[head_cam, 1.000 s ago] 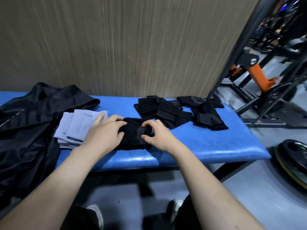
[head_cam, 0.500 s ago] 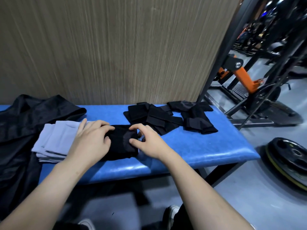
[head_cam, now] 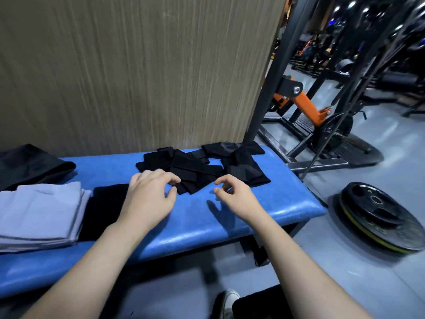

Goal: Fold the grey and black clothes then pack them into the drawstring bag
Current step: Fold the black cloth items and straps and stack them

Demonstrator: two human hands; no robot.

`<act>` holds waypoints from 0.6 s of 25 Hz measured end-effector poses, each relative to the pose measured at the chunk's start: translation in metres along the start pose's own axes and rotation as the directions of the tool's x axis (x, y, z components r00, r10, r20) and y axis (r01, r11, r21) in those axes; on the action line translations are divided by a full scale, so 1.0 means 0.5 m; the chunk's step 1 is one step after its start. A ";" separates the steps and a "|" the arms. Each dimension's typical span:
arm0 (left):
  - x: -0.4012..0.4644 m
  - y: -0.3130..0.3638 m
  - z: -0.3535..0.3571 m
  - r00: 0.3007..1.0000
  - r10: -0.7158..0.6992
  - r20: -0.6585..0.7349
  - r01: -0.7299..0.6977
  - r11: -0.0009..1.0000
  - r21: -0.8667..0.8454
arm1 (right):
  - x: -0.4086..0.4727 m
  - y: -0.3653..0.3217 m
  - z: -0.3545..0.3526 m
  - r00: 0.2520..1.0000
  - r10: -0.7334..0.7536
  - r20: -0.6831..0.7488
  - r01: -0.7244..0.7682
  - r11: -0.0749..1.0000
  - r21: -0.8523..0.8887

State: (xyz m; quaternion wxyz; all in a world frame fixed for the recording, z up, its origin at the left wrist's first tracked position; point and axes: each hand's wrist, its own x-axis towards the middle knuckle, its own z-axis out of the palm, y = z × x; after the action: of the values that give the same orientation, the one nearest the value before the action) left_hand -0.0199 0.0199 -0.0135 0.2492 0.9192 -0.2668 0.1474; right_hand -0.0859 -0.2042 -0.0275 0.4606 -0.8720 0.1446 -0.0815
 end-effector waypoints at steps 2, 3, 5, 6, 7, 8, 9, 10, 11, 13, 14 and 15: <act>0.016 0.040 0.039 0.999 0.022 0.040 -0.021 0.999 -0.034 | -0.003 0.036 -0.041 0.997 0.051 -0.061 -0.053 0.998 -0.019; 0.023 0.060 0.061 0.998 0.034 0.060 -0.031 0.998 -0.055 | -0.004 0.054 -0.059 0.993 0.076 -0.092 -0.079 0.996 -0.033; 0.036 0.098 0.104 0.994 0.054 0.098 -0.045 0.995 -0.089 | -0.008 0.084 -0.090 0.983 0.106 -0.151 -0.118 0.990 -0.072; 0.041 0.115 0.125 0.991 0.063 0.115 -0.052 0.994 -0.097 | -0.010 0.097 -0.101 0.978 0.112 -0.178 -0.130 0.987 -0.092; 0.047 0.134 0.146 0.989 0.073 0.127 -0.061 0.993 -0.103 | -0.010 0.111 -0.114 0.972 0.112 -0.207 -0.136 0.985 -0.108; 0.051 0.151 0.167 0.987 0.082 0.136 -0.067 0.992 -0.111 | -0.008 0.125 -0.123 0.965 0.109 -0.239 -0.141 0.983 -0.119; 0.056 0.167 0.185 0.986 0.087 0.142 -0.070 0.990 -0.122 | -0.002 0.138 -0.130 0.956 0.107 -0.273 -0.147 0.981 -0.129; 0.060 0.182 0.200 0.985 0.091 0.147 -0.071 0.988 -0.134 | 0.006 0.151 -0.134 0.946 0.103 -0.308 -0.153 0.977 -0.146; 0.064 0.194 0.215 0.984 0.093 0.151 -0.071 0.987 -0.146 | 0.016 0.163 -0.135 0.936 0.097 -0.339 -0.163 0.971 -0.174; 0.071 0.211 0.236 0.982 0.098 0.159 -0.069 0.982 -0.174 | 0.036 0.177 -0.134 0.914 0.080 -0.398 -0.191 0.949 -0.249; 0.074 0.217 0.244 0.981 0.107 0.163 -0.076 0.979 -0.188 | 0.045 0.181 -0.133 0.903 0.068 -0.424 -0.206 0.935 -0.289; 0.077 0.222 0.251 0.979 0.121 0.165 -0.087 0.977 -0.197 | 0.055 0.183 -0.131 0.895 0.053 -0.444 -0.215 0.921 -0.324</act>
State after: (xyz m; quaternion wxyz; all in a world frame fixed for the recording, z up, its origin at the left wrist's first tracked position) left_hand -0.0339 -0.1449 -0.0603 0.3025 0.8857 -0.3484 0.0525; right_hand -0.0942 -0.3130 -0.0661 0.2525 -0.8906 0.3152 -0.2092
